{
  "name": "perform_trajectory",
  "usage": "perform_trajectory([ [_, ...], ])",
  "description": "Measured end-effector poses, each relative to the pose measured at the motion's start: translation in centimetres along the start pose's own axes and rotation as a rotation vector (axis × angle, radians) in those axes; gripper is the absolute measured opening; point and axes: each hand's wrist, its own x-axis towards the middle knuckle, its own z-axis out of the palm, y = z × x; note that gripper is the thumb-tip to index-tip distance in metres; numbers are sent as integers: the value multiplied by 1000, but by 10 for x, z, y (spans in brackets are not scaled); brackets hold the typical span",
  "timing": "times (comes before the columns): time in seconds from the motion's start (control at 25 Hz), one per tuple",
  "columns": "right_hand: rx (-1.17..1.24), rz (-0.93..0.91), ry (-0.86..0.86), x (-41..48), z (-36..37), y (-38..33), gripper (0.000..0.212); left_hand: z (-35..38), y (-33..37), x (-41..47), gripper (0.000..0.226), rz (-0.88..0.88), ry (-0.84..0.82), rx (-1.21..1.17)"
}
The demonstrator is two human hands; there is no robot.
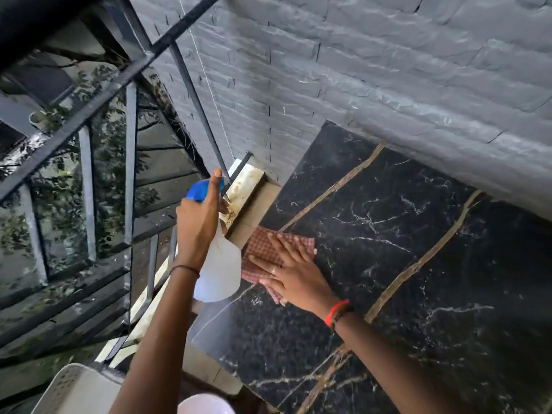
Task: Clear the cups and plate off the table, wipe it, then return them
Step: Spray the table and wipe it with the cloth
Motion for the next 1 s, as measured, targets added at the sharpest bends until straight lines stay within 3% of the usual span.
perform_trajectory([
  [0.16,-76,167,40,-16,-17,86,51,23,9,13,60,13,-19,2],
  [0.4,33,432,11,77,-56,187,50,43,21,23,50,21,-59,0],
  [0.56,34,341,-38,115,-62,182,51,52,27,29,45,67,-79,31],
  [0.72,-29,168,-66,80,-52,193,55,61,33,35,48,75,-68,53],
  [1.0,24,430,-20,122,-80,265,52,63,38,38,49,121,-39,53],
])
